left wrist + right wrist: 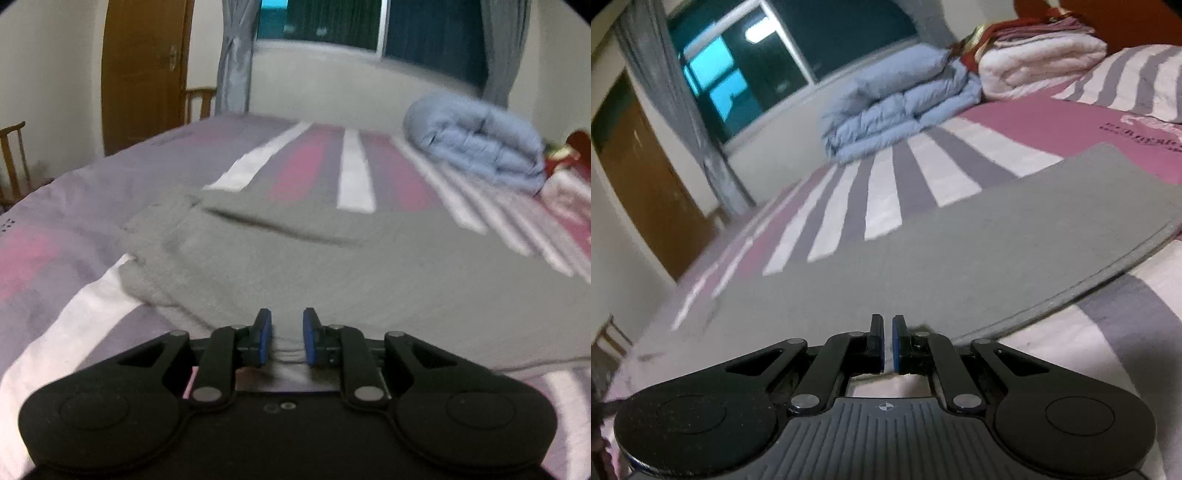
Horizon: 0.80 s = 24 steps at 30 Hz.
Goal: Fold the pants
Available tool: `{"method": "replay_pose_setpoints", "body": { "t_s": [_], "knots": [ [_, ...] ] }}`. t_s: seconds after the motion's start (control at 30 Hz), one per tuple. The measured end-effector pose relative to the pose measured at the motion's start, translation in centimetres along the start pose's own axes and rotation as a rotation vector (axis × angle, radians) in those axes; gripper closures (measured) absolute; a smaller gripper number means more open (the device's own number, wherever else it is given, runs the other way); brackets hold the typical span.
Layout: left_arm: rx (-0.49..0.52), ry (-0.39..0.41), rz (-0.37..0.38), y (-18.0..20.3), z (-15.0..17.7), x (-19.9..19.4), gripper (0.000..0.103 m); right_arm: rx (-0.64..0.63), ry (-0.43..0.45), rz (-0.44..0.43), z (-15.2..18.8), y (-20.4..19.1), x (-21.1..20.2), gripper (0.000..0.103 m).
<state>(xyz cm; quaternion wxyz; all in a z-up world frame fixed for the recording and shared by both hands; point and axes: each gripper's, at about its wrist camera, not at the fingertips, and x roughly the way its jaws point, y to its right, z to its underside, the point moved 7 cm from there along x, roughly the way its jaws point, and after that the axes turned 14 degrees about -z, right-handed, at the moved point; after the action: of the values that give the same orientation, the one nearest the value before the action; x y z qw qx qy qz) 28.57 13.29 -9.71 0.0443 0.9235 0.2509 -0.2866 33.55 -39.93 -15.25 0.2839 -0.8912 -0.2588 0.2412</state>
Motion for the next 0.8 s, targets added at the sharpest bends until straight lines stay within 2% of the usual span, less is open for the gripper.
{"method": "replay_pose_setpoints", "body": {
  "t_s": [0.1, 0.17, 0.23, 0.33, 0.47, 0.63, 0.67, 0.7, 0.77, 0.8],
  "knots": [
    [0.039, 0.041, 0.051, 2.7, -0.4, -0.3, 0.091, 0.031, 0.036, 0.022, -0.2, 0.8, -0.8, 0.098],
    [0.070, 0.008, 0.068, 4.4, -0.1, 0.6, 0.087, 0.044, 0.050, 0.054, -0.2, 1.3, -1.3, 0.098],
    [0.075, -0.066, 0.082, 5.5, 0.9, 1.7, 0.088, 0.068, 0.068, 0.067, -0.4, 1.9, -1.7, 0.098],
    [0.112, -0.049, 0.083, 5.8, 2.1, 1.0, 0.088, 0.091, 0.099, 0.097, -1.0, 2.8, -2.3, 0.098],
    [0.043, -0.076, 0.134, 4.7, 2.2, 0.8, 0.088, 0.136, 0.131, 0.127, -1.1, 4.0, -3.3, 0.098],
    [0.015, -0.042, 0.151, 4.5, 2.2, 0.1, 0.087, 0.122, 0.146, 0.123, -1.4, 3.8, -4.1, 0.097],
    [-0.012, -0.036, 0.167, 4.0, 2.2, -0.1, 0.084, 0.155, 0.155, 0.129, -1.3, 4.3, -4.5, 0.092],
    [-0.039, -0.031, 0.184, 3.8, 2.1, -0.1, 0.083, 0.186, 0.167, 0.137, -1.4, 4.9, -4.8, 0.072],
    [-0.074, -0.030, 0.206, 3.4, 2.0, -0.1, 0.078, 0.244, 0.230, 0.176, -1.6, 6.3, -6.2, 0.047],
    [-0.083, -0.028, 0.207, 3.3, 1.9, 0.0, 0.077, 0.267, 0.273, 0.179, -1.9, 6.9, -7.1, 0.047]
  ]
}}
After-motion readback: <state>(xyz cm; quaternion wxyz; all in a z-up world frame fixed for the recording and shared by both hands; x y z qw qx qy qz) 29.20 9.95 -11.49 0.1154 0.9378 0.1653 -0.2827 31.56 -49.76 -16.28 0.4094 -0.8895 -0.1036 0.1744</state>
